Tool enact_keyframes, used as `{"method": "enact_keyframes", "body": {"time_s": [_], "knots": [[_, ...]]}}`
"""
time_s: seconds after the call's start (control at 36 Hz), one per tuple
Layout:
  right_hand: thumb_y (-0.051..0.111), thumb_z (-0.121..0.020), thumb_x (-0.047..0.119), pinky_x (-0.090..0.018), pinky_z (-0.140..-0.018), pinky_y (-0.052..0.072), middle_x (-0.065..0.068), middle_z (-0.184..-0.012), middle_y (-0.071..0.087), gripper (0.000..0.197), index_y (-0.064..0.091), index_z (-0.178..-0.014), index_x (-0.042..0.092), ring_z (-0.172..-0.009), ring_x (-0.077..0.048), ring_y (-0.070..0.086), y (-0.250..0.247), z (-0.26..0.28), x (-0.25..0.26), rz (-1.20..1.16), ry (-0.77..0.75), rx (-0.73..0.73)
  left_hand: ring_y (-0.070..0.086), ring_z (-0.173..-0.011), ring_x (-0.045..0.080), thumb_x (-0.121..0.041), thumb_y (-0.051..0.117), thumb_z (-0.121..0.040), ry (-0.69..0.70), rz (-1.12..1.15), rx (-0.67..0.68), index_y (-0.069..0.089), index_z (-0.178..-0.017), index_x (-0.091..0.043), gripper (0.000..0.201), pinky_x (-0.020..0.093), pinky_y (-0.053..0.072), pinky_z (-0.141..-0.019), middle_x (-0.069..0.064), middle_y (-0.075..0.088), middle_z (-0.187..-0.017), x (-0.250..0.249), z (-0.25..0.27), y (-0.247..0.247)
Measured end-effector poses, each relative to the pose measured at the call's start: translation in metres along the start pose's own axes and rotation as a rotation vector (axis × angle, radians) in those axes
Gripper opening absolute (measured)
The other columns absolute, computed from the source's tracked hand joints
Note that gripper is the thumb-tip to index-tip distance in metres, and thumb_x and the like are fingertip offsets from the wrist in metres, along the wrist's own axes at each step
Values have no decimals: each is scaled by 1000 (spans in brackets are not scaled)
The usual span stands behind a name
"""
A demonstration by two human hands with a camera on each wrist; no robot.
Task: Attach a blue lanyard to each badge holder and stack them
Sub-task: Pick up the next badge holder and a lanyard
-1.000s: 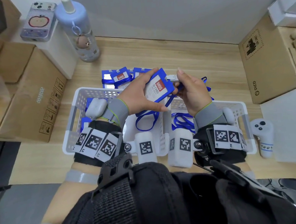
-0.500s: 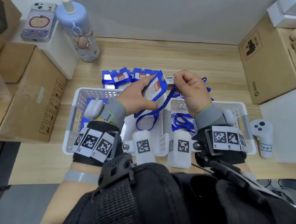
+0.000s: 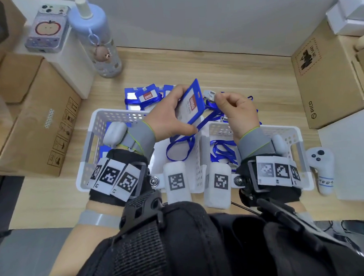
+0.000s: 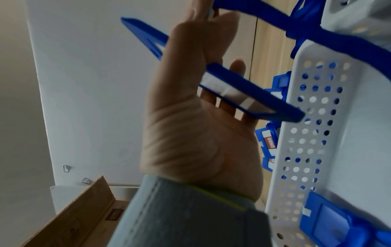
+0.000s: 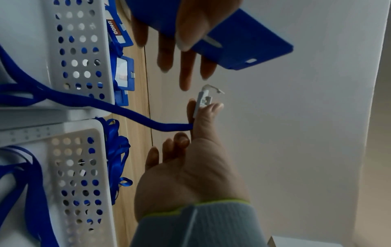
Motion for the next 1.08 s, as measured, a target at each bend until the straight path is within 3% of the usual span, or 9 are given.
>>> {"method": "enact_keyframes", "body": {"time_s": [0.08,0.14,0.42,0.53,0.67,0.78,0.86,0.94,1.08], "knots": [[62,-86,17,-20,-68,41,-1,-70,53,20,61,-67,23,-71,-13,46,1,0,1,-45,-9,7,55,-110,17,-11,71,-55,-15,10,67,43,-124,-18,74,23,49,-89,12,53,-127,3,1,10],[58,-89,13,-16,-64,43,10,-58,58,19,59,-71,20,-60,-6,49,3,0,1,-77,0,23,55,-113,22,-14,73,-54,-19,-6,97,42,-129,-16,81,31,50,-93,11,53,-127,2,2,14],[61,-85,15,-30,-70,48,2,-68,65,14,62,-89,1,-69,-17,58,15,5,-2,-92,69,106,59,-98,23,-22,75,-51,-57,-66,201,42,-122,-29,79,43,50,-93,6,59,-107,2,6,28],[61,-75,26,-36,-73,41,-7,-75,58,16,59,-78,10,-78,-24,50,11,3,-4,-132,89,68,60,-93,23,-19,73,-53,-95,-92,241,46,-125,-22,77,43,51,-92,11,62,-109,10,6,32],[43,-96,16,-18,-65,47,6,-72,72,17,51,-82,16,-73,-9,66,-1,-3,-1,-329,77,25,61,-99,27,-18,69,-52,-175,-106,232,45,-116,-29,69,41,52,-91,7,61,-107,26,5,32],[33,-100,19,-26,-69,53,0,-64,70,21,42,-82,15,-68,-15,69,-9,-3,11,-568,61,3,61,-90,23,-9,74,-61,-206,-95,235,49,-123,-19,69,36,52,-86,6,62,-103,38,4,28],[29,-101,21,-30,-62,53,4,-50,53,26,39,-78,15,-51,-15,59,-14,-3,14,-730,56,-34,61,-76,12,-5,73,-62,-202,-41,250,51,-121,-20,64,35,53,-80,1,62,-93,40,5,28],[31,-101,25,-17,-39,34,6,-45,39,27,38,-76,17,-34,-7,31,-17,-3,9,-753,107,-58,60,-65,-5,1,69,-62,-148,82,275,49,-118,-19,63,15,50,-65,-2,59,-97,26,8,31],[29,-101,21,-9,-32,16,1,-56,63,25,39,-79,13,-26,-3,19,-4,-1,-4,-649,165,3,51,-70,5,-10,66,-49,75,408,308,52,-114,-19,67,21,44,-71,-4,50,-95,-18,10,31]]}}
Point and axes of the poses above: each hand's wrist, its own z-axis away from the middle knuckle, its own y-axis out of the palm, x = y × z, the point moved 10 cm from there along -z, towards the middle knuckle
